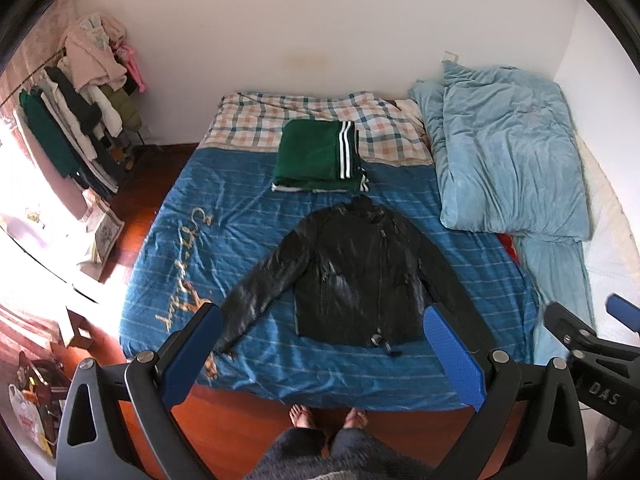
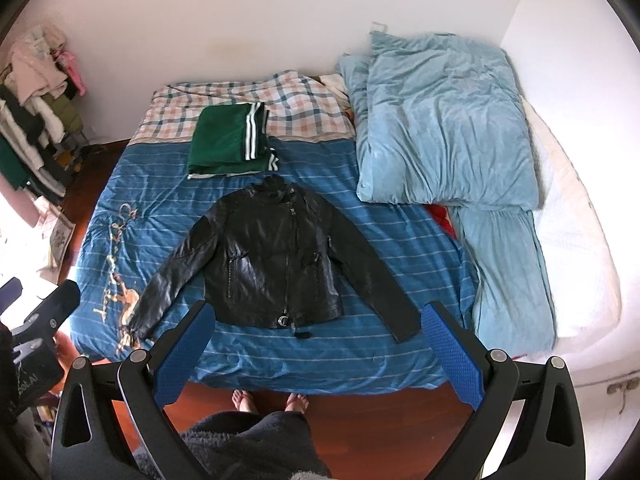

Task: Fold large clothes
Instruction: 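Grasp a jacket sleeve cuff with the right gripper and lift it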

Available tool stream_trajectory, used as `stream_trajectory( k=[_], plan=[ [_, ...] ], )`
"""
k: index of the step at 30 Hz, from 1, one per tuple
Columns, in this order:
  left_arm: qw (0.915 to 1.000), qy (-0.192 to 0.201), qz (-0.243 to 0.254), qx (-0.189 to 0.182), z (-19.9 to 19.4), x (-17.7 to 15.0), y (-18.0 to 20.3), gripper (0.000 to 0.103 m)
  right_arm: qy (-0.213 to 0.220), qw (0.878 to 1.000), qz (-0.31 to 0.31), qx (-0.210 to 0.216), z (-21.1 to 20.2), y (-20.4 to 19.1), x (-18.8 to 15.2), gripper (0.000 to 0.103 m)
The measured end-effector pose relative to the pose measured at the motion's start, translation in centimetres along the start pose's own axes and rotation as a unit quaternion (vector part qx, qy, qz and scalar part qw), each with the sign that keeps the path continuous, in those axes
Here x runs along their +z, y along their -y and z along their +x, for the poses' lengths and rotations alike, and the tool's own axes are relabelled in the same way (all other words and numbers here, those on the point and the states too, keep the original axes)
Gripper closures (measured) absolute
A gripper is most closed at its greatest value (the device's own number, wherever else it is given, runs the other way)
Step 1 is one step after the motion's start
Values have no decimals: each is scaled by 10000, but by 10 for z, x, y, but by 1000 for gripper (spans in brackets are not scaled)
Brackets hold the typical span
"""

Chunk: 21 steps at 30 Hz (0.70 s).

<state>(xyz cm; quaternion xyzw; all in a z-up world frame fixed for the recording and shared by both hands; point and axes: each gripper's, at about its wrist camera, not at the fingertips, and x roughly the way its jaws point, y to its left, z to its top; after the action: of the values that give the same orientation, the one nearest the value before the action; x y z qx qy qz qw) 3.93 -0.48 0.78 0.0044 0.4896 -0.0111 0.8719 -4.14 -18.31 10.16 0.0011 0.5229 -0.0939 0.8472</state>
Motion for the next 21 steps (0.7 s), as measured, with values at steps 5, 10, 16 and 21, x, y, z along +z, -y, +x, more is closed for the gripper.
stream_trajectory(
  k=[5,10,16,21],
  plan=[
    [9985,328,148,411,49,13,-11,0,-77,9979,630,95,45,10,6,0],
    [9922,425,401,1102,136,18,-10,0,-354,9906,1309,-153,140,43,3,0],
    [9905,-212,271,1333,259,7,-9,0,-1169,9672,2253,-1,305,109,-26,21],
    [9847,-518,307,1633,346,-9,18,0,-1743,9267,3303,426,441,169,-74,37]
  ],
)
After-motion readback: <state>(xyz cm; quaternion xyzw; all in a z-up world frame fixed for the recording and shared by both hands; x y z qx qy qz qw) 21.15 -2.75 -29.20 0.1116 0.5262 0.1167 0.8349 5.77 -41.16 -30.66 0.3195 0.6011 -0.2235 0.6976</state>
